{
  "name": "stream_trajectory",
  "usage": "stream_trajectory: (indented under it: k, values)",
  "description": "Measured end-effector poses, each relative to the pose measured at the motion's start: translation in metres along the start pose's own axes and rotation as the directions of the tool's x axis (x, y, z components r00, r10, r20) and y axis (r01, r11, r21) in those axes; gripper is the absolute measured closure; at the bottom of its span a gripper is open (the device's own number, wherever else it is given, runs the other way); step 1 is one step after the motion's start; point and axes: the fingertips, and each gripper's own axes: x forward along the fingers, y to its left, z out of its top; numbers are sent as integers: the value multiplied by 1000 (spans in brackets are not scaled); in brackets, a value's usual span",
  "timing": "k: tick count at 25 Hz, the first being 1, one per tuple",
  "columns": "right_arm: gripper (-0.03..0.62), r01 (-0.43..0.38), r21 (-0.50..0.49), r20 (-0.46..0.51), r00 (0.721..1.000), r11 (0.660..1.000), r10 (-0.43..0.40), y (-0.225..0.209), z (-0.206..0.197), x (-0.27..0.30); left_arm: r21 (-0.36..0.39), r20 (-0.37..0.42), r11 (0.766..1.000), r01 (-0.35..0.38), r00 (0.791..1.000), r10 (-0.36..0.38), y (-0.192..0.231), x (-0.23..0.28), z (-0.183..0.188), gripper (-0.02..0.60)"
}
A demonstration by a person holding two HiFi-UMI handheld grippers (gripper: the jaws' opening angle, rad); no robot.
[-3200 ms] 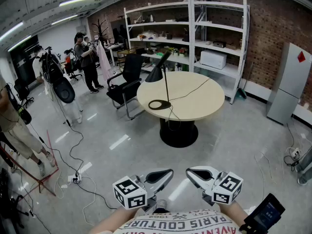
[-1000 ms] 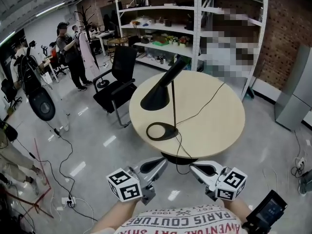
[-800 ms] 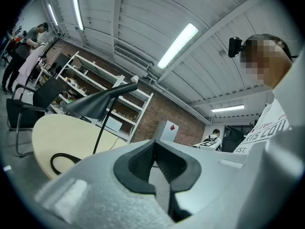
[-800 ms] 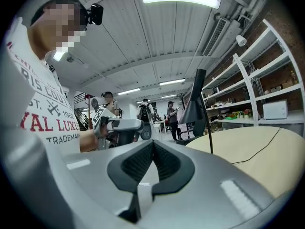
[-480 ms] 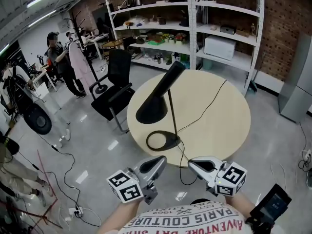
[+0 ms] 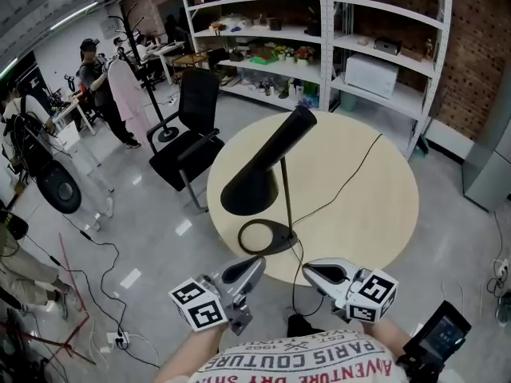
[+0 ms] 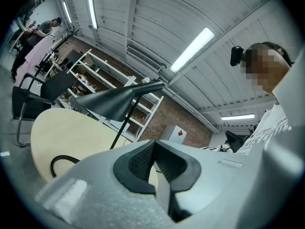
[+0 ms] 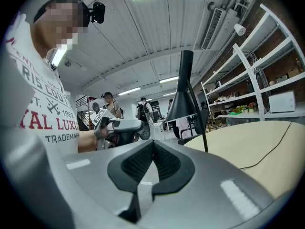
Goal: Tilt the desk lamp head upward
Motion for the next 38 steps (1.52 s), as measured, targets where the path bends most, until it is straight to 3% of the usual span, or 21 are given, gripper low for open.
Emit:
stream_trajectory:
  k: [6, 11, 17, 22, 26, 30, 33, 38]
  values:
    - [588, -22, -1, 7, 1000, 1000, 22, -39, 9, 24, -3, -31, 998, -65, 997, 65, 32, 15, 2, 583]
    - [571, -31, -26, 27, 999, 999, 32, -65, 26, 50, -13, -20, 998, -64, 998, 63, 47, 17, 9, 583]
    - [543, 38, -95, 13, 999, 995, -37, -102, 28, 74, -40, -4, 997, -67, 998, 66, 66, 14, 9, 583]
    - [480, 109, -128, -21, 993, 986, -112, -133, 20, 87, -78, 1, 994, -70, 998, 71, 76, 16, 5, 583]
    - [476, 111, -133, -41, 992, 985, -117, -139, 12, 98, -115, -8, 992, -60, 998, 59, 86, 16, -1, 575]
    - [474, 93, -141, -49, 994, 986, -101, -139, 8, 108, -134, 1, 990, -38, 999, 38, 88, 15, 1, 518]
    - [476, 89, -139, -53, 994, 986, -97, -139, 5, 111, -148, 41, 989, 3, 999, 3, 87, 16, 7, 475]
    - [531, 105, -154, -53, 992, 982, -115, -144, 4, 112, -267, 184, 960, 90, 982, -40, 102, 8, 20, 448]
